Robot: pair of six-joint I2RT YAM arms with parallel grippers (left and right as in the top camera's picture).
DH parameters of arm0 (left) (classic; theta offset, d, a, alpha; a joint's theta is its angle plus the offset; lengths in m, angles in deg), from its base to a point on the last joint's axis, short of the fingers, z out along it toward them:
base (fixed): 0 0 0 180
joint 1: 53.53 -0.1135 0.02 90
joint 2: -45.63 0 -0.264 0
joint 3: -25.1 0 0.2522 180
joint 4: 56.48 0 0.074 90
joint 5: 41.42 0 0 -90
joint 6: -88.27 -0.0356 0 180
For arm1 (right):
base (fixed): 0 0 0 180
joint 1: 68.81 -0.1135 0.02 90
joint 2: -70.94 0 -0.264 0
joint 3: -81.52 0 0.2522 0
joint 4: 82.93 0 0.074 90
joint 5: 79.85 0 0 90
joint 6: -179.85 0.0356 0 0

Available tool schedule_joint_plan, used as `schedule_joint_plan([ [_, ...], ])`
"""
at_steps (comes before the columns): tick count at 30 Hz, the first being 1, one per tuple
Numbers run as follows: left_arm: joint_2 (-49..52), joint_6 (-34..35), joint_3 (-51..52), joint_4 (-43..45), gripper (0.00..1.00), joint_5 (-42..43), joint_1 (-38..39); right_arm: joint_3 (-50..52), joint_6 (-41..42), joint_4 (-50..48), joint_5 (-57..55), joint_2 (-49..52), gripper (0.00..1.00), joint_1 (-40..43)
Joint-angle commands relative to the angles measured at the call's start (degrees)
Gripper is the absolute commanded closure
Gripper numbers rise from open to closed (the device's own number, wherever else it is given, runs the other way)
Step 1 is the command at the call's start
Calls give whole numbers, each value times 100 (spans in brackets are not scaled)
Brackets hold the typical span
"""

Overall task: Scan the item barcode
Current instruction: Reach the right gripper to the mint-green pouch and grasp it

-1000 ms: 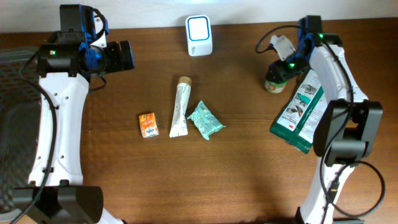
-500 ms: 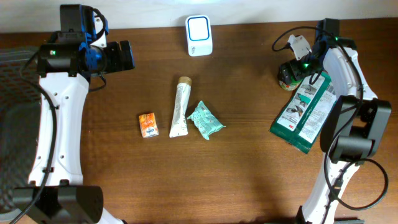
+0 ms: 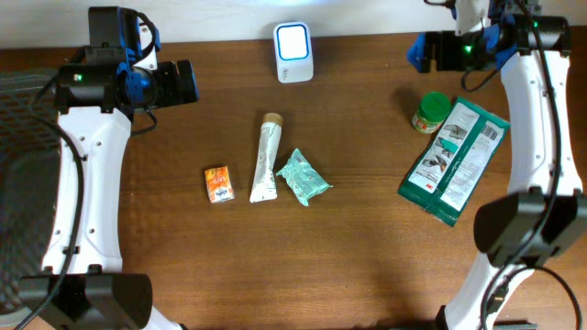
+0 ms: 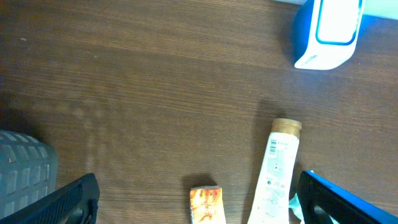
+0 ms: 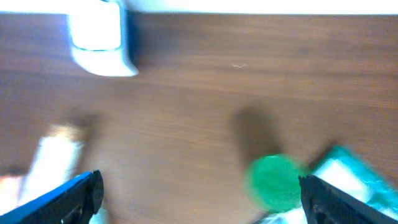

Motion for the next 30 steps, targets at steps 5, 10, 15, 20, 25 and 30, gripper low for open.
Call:
schedule_joint_plan([
  [5,2,-33,-9,9,1,-20,-4,387,553,525,1403,26,21,-964],
  [10,2,-33,-9,11,1,-20,-4,1320,560,575,723,48,73,-1978],
  [15,2,-33,-9,9,1,-20,-4,2184,1187,-22,472,107,73,-2839],
  [20,2,-33,-9,11,1,-20,-4,3136,2328,-1062,356,133,82,-3539],
  [25,2,-33,-9,11,1,-20,-4,3895,2994,-1738,343,133,82,-3853],
  [30,2,-33,-9,11,1,-20,-4,4203,3213,-1878,79,133,79,-3777],
])
